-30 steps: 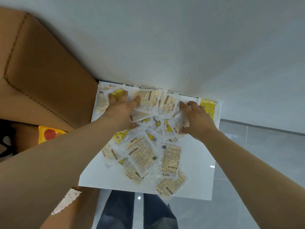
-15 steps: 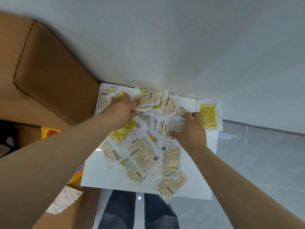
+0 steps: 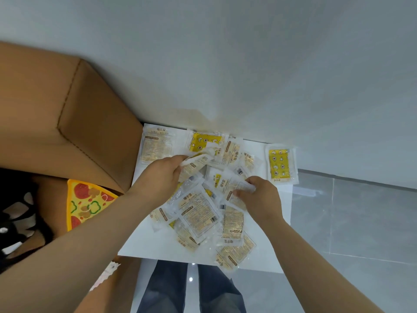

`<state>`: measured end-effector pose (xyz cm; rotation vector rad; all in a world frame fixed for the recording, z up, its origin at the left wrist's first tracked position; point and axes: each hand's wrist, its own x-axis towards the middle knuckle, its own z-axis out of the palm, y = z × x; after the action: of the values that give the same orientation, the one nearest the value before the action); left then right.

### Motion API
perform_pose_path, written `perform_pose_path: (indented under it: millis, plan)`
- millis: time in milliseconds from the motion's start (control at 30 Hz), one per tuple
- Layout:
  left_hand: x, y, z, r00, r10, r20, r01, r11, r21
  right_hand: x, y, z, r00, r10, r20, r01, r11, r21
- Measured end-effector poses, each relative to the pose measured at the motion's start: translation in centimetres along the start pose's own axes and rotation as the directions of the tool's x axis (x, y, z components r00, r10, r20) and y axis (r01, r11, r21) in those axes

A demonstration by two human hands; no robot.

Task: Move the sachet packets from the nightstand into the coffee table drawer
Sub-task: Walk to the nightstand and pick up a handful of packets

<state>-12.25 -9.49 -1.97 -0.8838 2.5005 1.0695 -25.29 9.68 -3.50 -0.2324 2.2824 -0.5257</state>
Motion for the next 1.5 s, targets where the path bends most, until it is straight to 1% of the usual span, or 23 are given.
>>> perform_pose_path:
  millis: [100, 200, 300, 333, 367, 400, 467, 533, 567, 600, 667, 733, 800, 900, 967, 1067, 1133, 1300, 1500]
  plan:
    - [-1.1, 0.0, -0.6, 0.996, -0.056, -0.072, 0.053, 0.998, -0.032, -1.3, -0.2, -0.1, 0.996, 0.008, -0.089, -0.006, 1.0, 0.021]
    - [-2.2, 0.1, -1.1, 0.986, -0.123, -0.114, 0.117, 0.992, -0.057, -2.9, -0.6, -0.1, 0.988, 0.015, -0.151, -0.007, 0.999, 0.051]
    - [-3.3, 0.3, -1.6, 0.977, -0.19, -0.096, 0.181, 0.979, -0.097, -4.2, -1.2, -0.2, 0.989, 0.028, -0.146, -0.014, 0.996, 0.091]
    - [-3.5, 0.3, -1.9, 0.97, -0.236, -0.064, 0.223, 0.961, -0.161, -4.5, -1.4, -0.1, 0.99, 0.03, -0.138, -0.016, 0.995, 0.099]
    - [-3.6, 0.3, -2.1, 0.955, -0.295, -0.018, 0.28, 0.923, -0.262, -4.7, -1.5, -0.1, 0.991, 0.032, -0.134, -0.017, 0.994, 0.109]
    - [-3.8, 0.4, -2.3, 0.934, -0.355, 0.031, 0.34, 0.86, -0.38, -4.9, -1.7, -0.2, 0.991, 0.033, -0.133, -0.017, 0.993, 0.118]
    - [-3.9, 0.9, -2.6, 0.871, -0.469, 0.149, 0.464, 0.683, -0.565, -5.2, -1.8, -0.2, 0.991, 0.034, -0.133, -0.017, 0.992, 0.128]
    - [-4.1, 1.3, -2.7, 0.8, -0.521, 0.299, 0.568, 0.496, -0.657, -5.5, -1.9, -0.1, 0.991, 0.039, -0.13, -0.023, 0.992, 0.125]
    - [-4.2, 1.3, -2.6, 0.779, -0.514, 0.359, 0.603, 0.457, -0.654, -5.6, -2.0, -0.1, 0.991, 0.042, -0.127, -0.027, 0.992, 0.121]
    - [-4.4, 1.3, -2.5, 0.77, -0.498, 0.399, 0.625, 0.464, -0.628, -5.8, -2.0, -0.1, 0.991, 0.044, -0.125, -0.03, 0.993, 0.119]
    - [-4.7, 0.9, -1.7, 0.758, -0.484, 0.437, 0.652, 0.54, -0.533, -6.0, -2.0, -0.1, 0.992, 0.037, -0.118, -0.024, 0.993, 0.114]
    - [-4.9, 0.4, -0.8, 0.76, -0.518, 0.392, 0.649, 0.634, -0.421, -6.3, -1.9, -0.1, 0.994, 0.027, -0.106, -0.016, 0.994, 0.108]
    - [-4.9, -0.2, -0.3, 0.773, -0.544, 0.326, 0.633, 0.689, -0.352, -6.4, -1.8, 0.0, 0.995, 0.024, -0.096, -0.014, 0.995, 0.103]
    - [-4.9, -1.0, -0.1, 0.824, -0.498, 0.272, 0.563, 0.776, -0.283, -6.3, -1.5, 0.3, 0.996, 0.015, -0.087, -0.008, 0.997, 0.082]
    - [-5.2, -1.3, -0.2, 0.848, -0.492, 0.195, 0.53, 0.783, -0.325, -6.5, -1.1, 0.4, 0.996, 0.011, -0.085, -0.005, 0.997, 0.072]
    - [-5.8, -1.6, -0.6, 0.86, -0.499, 0.11, 0.499, 0.774, -0.391, -6.9, -0.9, 0.2, 0.995, 0.022, -0.094, -0.014, 0.996, 0.084]
    - [-6.3, -1.3, -1.1, 0.863, -0.496, 0.095, 0.486, 0.764, -0.424, -7.3, -0.9, -0.2, 0.994, 0.031, -0.101, -0.022, 0.996, 0.087]
    - [-7.8, 0.7, -2.6, 0.886, -0.462, 0.051, 0.438, 0.794, -0.421, -8.6, -1.4, -1.7, 0.993, 0.027, -0.113, -0.016, 0.996, 0.092]
    - [-10.2, 3.6, -4.8, 0.892, -0.451, 0.025, 0.414, 0.795, -0.444, -11.3, -2.4, -4.6, 0.989, -0.024, -0.147, 0.038, 0.995, 0.097]
